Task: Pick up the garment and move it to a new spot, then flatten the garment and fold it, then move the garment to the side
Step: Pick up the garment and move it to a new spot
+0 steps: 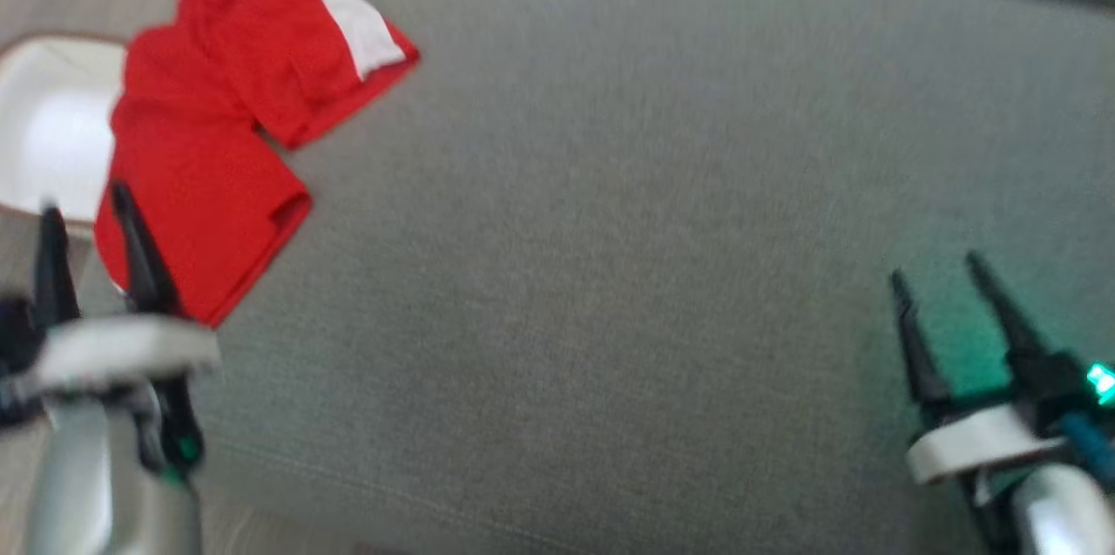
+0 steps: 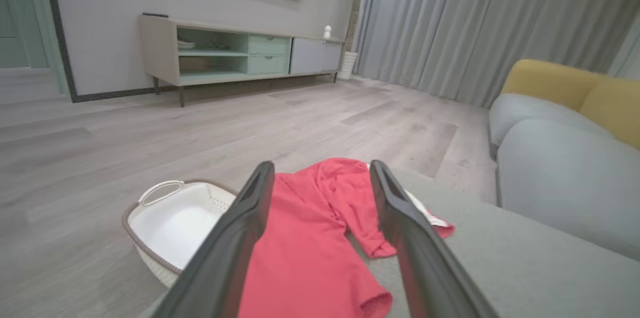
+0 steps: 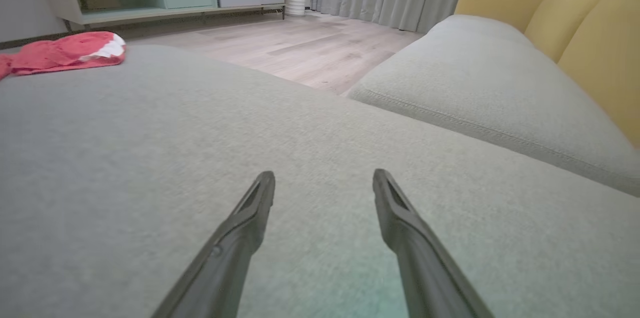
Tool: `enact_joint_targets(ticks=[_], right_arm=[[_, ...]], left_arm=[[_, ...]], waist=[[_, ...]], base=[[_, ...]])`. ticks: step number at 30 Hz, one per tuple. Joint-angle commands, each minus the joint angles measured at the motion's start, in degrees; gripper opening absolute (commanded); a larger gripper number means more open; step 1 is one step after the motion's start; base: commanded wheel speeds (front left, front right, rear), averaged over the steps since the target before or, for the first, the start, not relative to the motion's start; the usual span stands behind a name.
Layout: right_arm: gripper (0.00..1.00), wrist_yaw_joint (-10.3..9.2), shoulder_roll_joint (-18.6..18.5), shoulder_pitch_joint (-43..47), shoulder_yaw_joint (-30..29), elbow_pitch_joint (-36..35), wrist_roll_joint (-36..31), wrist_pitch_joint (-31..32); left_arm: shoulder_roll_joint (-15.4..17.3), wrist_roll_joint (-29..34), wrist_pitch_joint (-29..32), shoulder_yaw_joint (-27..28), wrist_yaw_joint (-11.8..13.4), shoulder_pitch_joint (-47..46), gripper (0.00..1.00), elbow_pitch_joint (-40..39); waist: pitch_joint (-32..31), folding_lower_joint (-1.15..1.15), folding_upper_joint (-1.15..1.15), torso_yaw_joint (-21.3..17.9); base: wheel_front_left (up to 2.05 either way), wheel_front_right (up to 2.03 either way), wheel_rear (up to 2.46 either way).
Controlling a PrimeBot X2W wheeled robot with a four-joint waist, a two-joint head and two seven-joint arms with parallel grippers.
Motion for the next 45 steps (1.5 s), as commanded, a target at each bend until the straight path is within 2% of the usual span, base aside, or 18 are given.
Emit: enact_joint_targets(ticks=[1, 6, 7, 14, 19, 25, 26, 27, 28, 33, 39, 40, 41, 45], right_arm=[[1.00, -0.05, -1.78, -1.45, 0.89, -2.97, -0.41, 0.60], [1.00, -0.05, -5.58, -2.20, 0.92, -9.57, -0.25, 3.93], [1.00, -0.05, -5.58, -2.20, 0.92, -9.57, -0.25, 3.93], [1.00, -0.05, -9.01, -1.61, 0.69, -19.09, 0.68, 8.34], [1.00, -0.05, -10.20, -0.29, -0.04, -23.97, 0.85, 10.77], [1.00, -0.05, -10.36, 0.73, -0.93, -26.81, 0.86, 12.03], [1.00, -0.05, -10.34, 0.80, -0.96, -27.00, 0.89, 12.07], [1.00, -0.05, -10.30, 0.87, -0.97, -27.12, 0.90, 12.10], [1.00, -0.05, -10.21, 0.92, -0.98, -27.19, 0.90, 12.12], [1.00, -0.05, -9.27, 0.86, -0.89, -26.60, 0.92, 11.78], [1.00, -0.05, -7.21, 0.16, 0.08, -23.24, 1.61, 9.62], [1.00, -0.05, -6.67, 0.10, 0.34, -22.46, 1.65, 9.14], [1.00, -0.05, -5.34, -0.07, 0.65, -20.81, 1.79, 7.98], [1.00, -0.05, -1.95, -0.14, 1.73, -16.43, 2.17, 5.10]], left_arm=[[2.99, 0.49, 1.17, 2.02, 0.62, -4.43, 1.00, 0.79], [6.02, -0.19, 6.32, 2.01, 2.06, -16.58, 1.00, 12.60], [6.02, -0.19, 6.32, 2.01, 2.06, -16.58, 1.00, 12.60], [8.25, -2.13, 8.03, 2.06, 1.44, -30.27, 1.00, 31.45], [8.59, -1.54, 9.35, 0.23, 0.88, -35.94, 1.00, 42.47], [9.38, -0.70, 8.36, -1.28, 0.79, -39.95, 1.00, 50.23], [9.48, -0.64, 8.28, -1.52, 0.54, -40.31, 0.72, 51.20], [9.55, -0.72, 8.27, -1.63, 0.26, -40.63, 0.06, 52.08], [9.61, -0.71, 8.39, -1.85, -0.02, -40.86, 0.00, 52.84], [9.48, -0.58, 7.36, -3.17, -1.61, -41.37, 0.00, 54.52], [8.22, -2.34, 0.65, -3.93, -3.11, -41.99, 0.00, 52.31], [7.75, -2.63, -0.41, -4.43, -3.21, -41.84, 0.00, 51.51], [5.67, -3.88, -1.85, -6.16, -3.27, -41.28, 0.00, 48.40], [2.73, -7.35, -0.96, -12.81, -3.30, -36.36, 0.00, 39.52]], waist=[[7.18, -0.03, 0.00, -0.69], [12.26, -0.03, 0.00, -1.50], [12.26, -0.03, 0.00, -1.50], [17.15, -0.03, 0.00, -2.94], [19.63, -0.03, 0.00, -3.53], [20.97, -0.03, 0.00, -4.11], [21.05, -0.03, 0.00, -4.22], [21.07, -0.03, 0.00, -4.30], [21.07, -0.03, 0.00, -4.38], [20.10, -0.03, 0.00, -4.64], [16.02, -0.03, 0.00, -5.58], [15.05, -0.03, 0.00, -5.80], [13.05, -0.03, 0.00, -6.27], [7.79, -0.03, 0.00, -7.96]], base=[[0.00, 0.00, 0.00], [0.00, 0.00, 0.00], [0.00, 0.00, 0.00], [0.00, 0.00, 0.00], [0.00, 0.00, 0.00], [0.00, 0.00, 0.00], [0.00, 0.00, 0.00], [0.00, 0.00, 0.00], [0.00, 0.00, 0.00], [0.00, 0.00, 0.00], [0.00, 0.00, 0.00], [0.00, 0.00, 0.00], [0.00, 0.00, 0.00], [0.00, 0.00, 0.00]])
